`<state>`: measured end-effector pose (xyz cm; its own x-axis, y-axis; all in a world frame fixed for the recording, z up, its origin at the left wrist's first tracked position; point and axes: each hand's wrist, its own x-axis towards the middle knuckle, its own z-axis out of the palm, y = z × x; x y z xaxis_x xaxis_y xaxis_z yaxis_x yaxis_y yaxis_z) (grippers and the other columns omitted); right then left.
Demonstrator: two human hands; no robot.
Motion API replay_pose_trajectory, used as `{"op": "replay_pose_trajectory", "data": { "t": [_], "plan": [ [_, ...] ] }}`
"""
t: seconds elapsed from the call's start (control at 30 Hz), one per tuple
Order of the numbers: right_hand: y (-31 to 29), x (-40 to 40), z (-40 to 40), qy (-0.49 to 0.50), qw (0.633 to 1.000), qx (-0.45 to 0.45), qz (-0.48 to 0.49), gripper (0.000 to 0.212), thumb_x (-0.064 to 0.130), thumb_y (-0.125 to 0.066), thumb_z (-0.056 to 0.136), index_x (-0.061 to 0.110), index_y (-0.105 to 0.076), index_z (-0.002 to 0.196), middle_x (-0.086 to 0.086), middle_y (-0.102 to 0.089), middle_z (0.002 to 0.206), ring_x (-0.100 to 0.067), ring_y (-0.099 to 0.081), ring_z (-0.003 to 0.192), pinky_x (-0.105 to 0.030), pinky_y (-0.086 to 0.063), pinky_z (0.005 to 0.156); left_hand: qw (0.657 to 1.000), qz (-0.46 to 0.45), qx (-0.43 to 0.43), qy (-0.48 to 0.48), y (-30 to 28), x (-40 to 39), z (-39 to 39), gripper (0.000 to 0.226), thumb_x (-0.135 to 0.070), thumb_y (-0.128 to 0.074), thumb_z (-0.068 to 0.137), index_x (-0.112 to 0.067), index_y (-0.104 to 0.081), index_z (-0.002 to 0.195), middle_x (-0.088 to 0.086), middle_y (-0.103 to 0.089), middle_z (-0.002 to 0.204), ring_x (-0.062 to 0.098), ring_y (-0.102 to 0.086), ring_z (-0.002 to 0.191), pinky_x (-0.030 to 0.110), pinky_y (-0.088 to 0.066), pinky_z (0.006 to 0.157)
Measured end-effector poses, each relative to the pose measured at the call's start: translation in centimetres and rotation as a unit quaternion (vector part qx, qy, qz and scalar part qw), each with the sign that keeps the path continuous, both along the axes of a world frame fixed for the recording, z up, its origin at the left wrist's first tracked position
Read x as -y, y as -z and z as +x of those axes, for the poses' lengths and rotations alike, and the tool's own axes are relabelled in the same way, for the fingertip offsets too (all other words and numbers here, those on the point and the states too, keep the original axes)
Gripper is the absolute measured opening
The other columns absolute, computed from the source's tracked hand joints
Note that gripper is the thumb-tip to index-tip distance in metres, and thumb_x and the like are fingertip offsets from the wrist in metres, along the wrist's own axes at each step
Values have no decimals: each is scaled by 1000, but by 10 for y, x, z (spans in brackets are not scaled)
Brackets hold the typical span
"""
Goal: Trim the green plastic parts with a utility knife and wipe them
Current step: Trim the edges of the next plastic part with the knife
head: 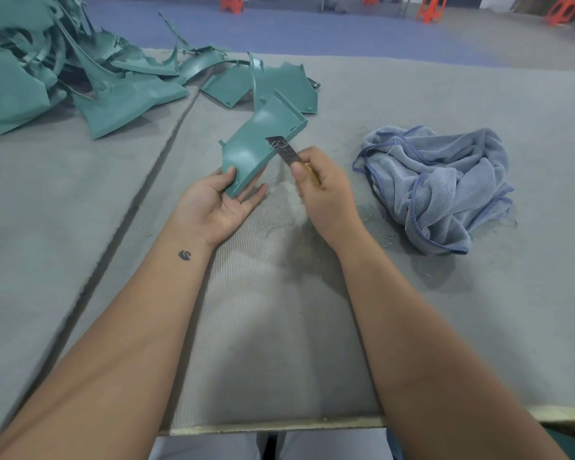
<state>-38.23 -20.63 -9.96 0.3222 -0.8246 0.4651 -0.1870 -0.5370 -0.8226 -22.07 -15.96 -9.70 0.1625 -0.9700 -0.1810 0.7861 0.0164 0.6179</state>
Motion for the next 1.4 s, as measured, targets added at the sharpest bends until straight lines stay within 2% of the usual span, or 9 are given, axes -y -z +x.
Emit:
{"op": "replay_pose_trajectory", "data": {
  "t": [0.43, 0.57, 0.63, 0.73, 0.87, 1.0, 1.13, 1.27, 1.4],
  "plan": [
    [-2, 0, -1, -34, 998, -36, 49, 13, 8, -49, 97, 14, -50, 86, 6, -37, 57, -15, -33, 56, -29, -30, 56, 999, 7, 23, -31, 3, 4, 2, 24, -4, -32, 102, -10, -56, 105, 11, -73, 90, 21, -73, 80, 50, -48, 93],
    [0, -4, 6, -70, 986, -152, 3, 13, 12, -56, 94, 19, -56, 84, 2, -49, 67, -16, -44, 64, -33, -38, 63, 1000, 1, 6, -20, 4, 4, 1, 26, -6, -31, 103, -4, -56, 108, 17, -71, 96, 27, -71, 87, 52, -52, 92],
    [1, -3, 6, -68, 990, -128, 1, 11, 10, -56, 94, 11, -59, 84, 2, -48, 67, -17, -44, 65, -33, -36, 63, 1000, 4, 9, -16, 4, 4, 0, 26, -6, -31, 103, -5, -56, 108, 17, -70, 100, 27, -69, 92, 51, -51, 93],
    [-1, 0, 1, -41, 997, -52, 31, 13, 10, -52, 96, 14, -54, 84, 5, -42, 61, -15, -38, 60, -30, -32, 60, 999, 12, 30, -20, 4, 5, -1, 24, -6, -32, 103, -10, -56, 104, 10, -73, 91, 21, -72, 86, 50, -48, 93],
    [2, -3, 7, -75, 986, -151, -1, 10, 12, -56, 94, 13, -60, 85, 3, -48, 67, -15, -43, 65, -32, -36, 63, 1000, 2, -1, -14, 4, 5, 0, 25, -6, -32, 103, -5, -56, 106, 17, -72, 94, 27, -71, 87, 53, -51, 92],
    [0, 1, 1, -44, 996, -74, 7, 12, 10, -56, 94, 15, -59, 84, 8, -43, 62, -11, -39, 59, -28, -33, 58, 1000, 6, 27, -7, 4, 5, 0, 24, -7, -33, 103, -11, -57, 103, 9, -73, 89, 20, -71, 87, 51, -49, 92],
    [3, -3, 8, -72, 982, -173, -9, 16, 15, -59, 92, 25, -57, 79, 8, -50, 67, -15, -46, 67, -34, -40, 66, 1000, -10, -2, 8, 4, 4, 2, 27, -8, -30, 103, -5, -56, 110, 14, -71, 98, 24, -69, 90, 46, -49, 94],
    [1, 0, 3, -44, 994, -98, 2, 17, 12, -59, 92, 23, -57, 80, 5, -49, 65, -11, -43, 62, -29, -36, 62, 1000, -5, 9, 7, 3, 3, 0, 25, -9, -32, 103, -8, -56, 109, 13, -69, 101, 25, -66, 100, 51, -47, 98],
    [3, -3, 7, -69, 984, -163, -13, 12, 15, -60, 91, 20, -63, 81, 7, -50, 64, -13, -45, 63, -33, -39, 63, 1000, -16, -23, 15, 1, 3, 2, 28, -11, -30, 104, -6, -57, 111, 15, -72, 97, 24, -71, 92, 51, -49, 91]
  ]
}}
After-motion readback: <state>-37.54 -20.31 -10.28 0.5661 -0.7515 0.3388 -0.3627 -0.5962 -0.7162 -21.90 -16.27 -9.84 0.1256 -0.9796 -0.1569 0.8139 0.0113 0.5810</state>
